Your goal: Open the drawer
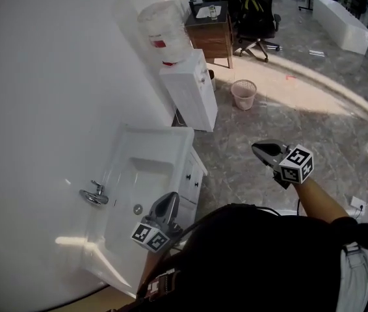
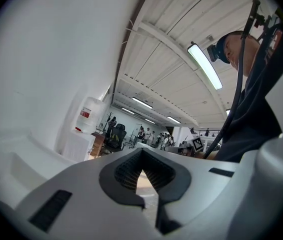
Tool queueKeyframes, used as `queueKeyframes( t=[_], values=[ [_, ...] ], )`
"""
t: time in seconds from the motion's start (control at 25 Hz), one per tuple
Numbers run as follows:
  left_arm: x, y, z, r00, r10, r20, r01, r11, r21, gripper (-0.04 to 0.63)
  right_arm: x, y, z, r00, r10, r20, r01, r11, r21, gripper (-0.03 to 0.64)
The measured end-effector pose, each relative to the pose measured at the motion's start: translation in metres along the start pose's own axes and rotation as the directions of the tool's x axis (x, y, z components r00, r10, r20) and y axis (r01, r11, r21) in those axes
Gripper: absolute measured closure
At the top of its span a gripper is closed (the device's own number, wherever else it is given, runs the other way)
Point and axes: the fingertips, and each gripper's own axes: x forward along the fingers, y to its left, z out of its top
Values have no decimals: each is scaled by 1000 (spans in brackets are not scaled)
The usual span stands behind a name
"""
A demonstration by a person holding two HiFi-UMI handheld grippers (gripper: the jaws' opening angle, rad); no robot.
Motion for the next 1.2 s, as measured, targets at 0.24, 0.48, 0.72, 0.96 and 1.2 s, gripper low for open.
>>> queueKeyframes(
  t=[0.24, 0.48, 0.72, 0.96, 1.2],
  values=[
    [14, 46, 22, 994, -113, -8, 113, 994, -12, 595, 23, 8, 22, 995, -98, 14, 98, 995, -13, 617],
    [24, 85, 38, 970, -244, -27, 243, 970, -27, 595, 44, 19, 39, 977, -213, 11, 213, 977, 5, 617],
    [46, 113, 33, 931, -363, -48, 358, 929, -91, 595, 50, 23, 44, 946, -325, -7, 325, 946, 18, 617],
    [75, 116, 17, 882, -463, -83, 450, 882, -139, 595, 30, 21, 31, 903, -429, -29, 430, 902, 42, 617],
    [105, 106, 7, 857, -502, -118, 489, 864, -121, 595, 1, 2, 22, 880, -474, -10, 474, 878, 75, 617]
  ],
)
